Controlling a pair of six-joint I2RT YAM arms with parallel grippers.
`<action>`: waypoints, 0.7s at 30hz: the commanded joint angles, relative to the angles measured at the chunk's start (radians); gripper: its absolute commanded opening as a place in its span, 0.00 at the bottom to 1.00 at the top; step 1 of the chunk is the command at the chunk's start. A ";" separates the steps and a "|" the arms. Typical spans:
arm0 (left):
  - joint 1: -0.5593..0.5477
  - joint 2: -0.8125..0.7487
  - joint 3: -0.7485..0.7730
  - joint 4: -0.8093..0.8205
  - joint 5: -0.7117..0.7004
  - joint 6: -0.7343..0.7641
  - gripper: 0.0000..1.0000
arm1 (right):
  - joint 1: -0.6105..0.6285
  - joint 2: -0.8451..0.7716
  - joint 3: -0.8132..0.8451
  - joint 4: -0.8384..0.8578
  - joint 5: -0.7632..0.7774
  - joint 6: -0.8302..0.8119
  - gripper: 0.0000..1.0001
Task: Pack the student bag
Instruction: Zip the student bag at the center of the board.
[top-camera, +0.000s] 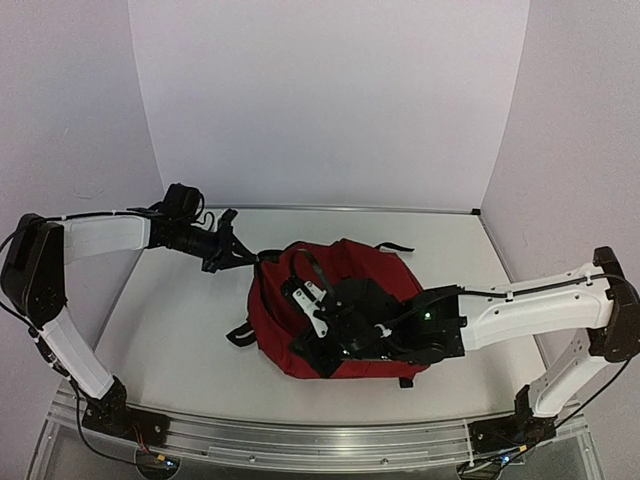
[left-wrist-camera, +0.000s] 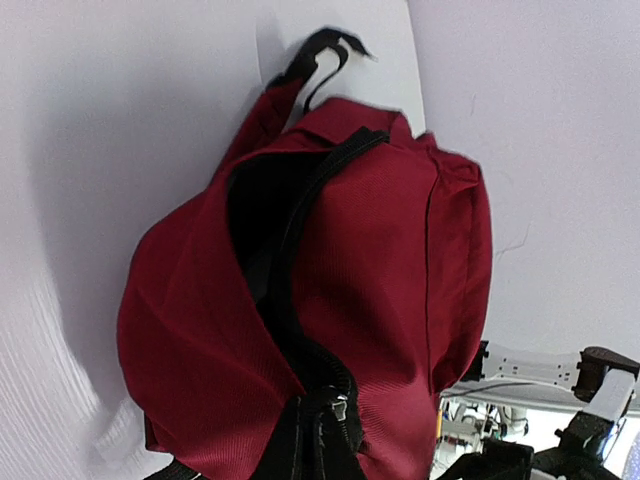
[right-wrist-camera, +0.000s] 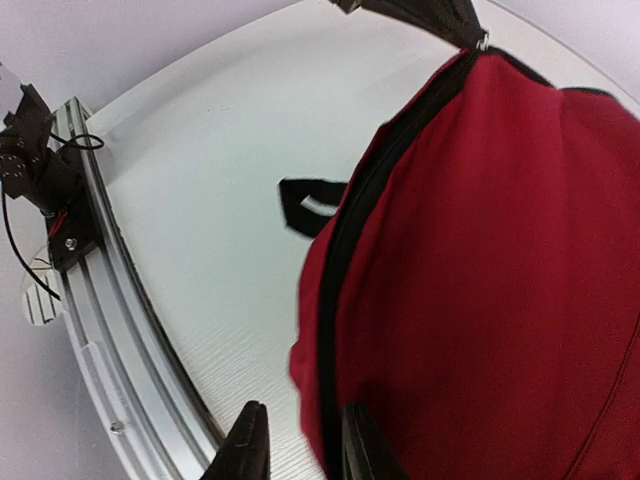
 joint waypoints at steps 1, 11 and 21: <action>0.070 -0.051 -0.034 0.278 -0.004 -0.033 0.00 | 0.054 -0.008 0.117 -0.062 0.174 0.138 0.59; 0.043 -0.182 -0.195 0.288 -0.031 -0.043 0.00 | 0.002 0.318 0.508 -0.131 0.425 0.169 0.85; 0.043 -0.213 -0.208 0.279 -0.065 -0.048 0.00 | -0.085 0.592 0.788 -0.167 0.429 0.078 0.71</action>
